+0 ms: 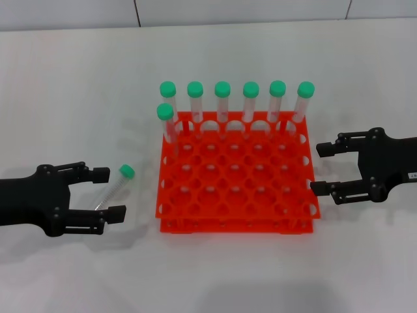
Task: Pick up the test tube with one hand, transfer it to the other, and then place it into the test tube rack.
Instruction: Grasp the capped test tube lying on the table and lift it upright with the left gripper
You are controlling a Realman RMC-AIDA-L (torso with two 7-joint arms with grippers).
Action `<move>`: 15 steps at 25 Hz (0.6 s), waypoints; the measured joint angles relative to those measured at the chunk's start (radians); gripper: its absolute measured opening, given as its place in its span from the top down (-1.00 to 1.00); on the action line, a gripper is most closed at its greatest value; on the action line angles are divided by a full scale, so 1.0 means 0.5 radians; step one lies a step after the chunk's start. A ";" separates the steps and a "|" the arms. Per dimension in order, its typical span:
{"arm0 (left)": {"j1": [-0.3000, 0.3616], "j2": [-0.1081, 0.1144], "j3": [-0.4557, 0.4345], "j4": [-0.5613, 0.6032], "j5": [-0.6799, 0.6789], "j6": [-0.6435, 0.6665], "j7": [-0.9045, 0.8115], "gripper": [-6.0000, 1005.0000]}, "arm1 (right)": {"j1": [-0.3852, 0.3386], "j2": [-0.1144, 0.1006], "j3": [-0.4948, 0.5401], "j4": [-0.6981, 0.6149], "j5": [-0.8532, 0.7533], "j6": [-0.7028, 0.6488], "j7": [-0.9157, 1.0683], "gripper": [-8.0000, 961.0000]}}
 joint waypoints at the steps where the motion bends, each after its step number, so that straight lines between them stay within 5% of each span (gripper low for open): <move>1: -0.001 0.000 0.000 0.000 0.000 0.000 0.000 -0.77 | 0.000 0.000 0.000 0.000 0.001 0.000 0.000 -0.51; 15: -0.006 -0.006 0.000 0.000 -0.008 -0.001 0.000 -0.76 | 0.000 0.000 0.000 0.005 0.012 0.000 0.000 -0.49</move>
